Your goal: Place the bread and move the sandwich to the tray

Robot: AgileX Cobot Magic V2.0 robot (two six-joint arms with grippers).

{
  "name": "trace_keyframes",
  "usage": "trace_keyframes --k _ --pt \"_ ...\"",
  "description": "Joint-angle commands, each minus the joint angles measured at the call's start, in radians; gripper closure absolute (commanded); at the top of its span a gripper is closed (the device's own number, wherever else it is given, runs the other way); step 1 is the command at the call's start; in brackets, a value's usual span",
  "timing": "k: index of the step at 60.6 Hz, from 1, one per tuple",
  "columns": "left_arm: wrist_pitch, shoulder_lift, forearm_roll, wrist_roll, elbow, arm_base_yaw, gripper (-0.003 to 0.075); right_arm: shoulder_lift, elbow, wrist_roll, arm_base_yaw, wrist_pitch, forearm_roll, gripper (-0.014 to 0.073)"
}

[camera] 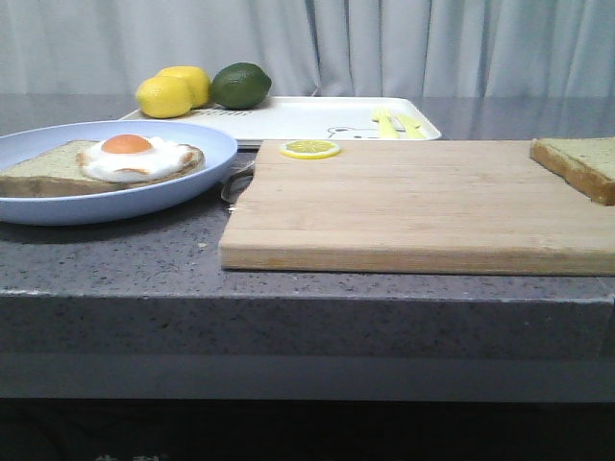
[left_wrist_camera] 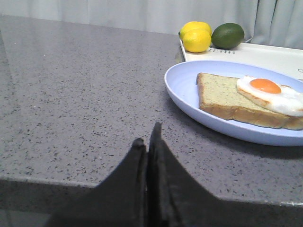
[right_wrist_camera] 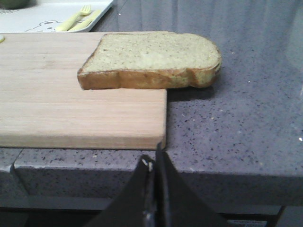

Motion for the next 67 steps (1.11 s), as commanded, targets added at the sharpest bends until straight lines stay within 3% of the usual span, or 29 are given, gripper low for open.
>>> trace_keyframes --k 1,67 --pt "-0.081 -0.024 -0.009 -0.008 0.011 0.000 0.0739 -0.020 -0.003 -0.002 -0.005 -0.082 0.000 0.0662" --pt "-0.092 -0.024 -0.007 -0.008 0.011 0.000 0.0739 -0.020 -0.003 -0.002 -0.005 -0.083 -0.001 0.0662"
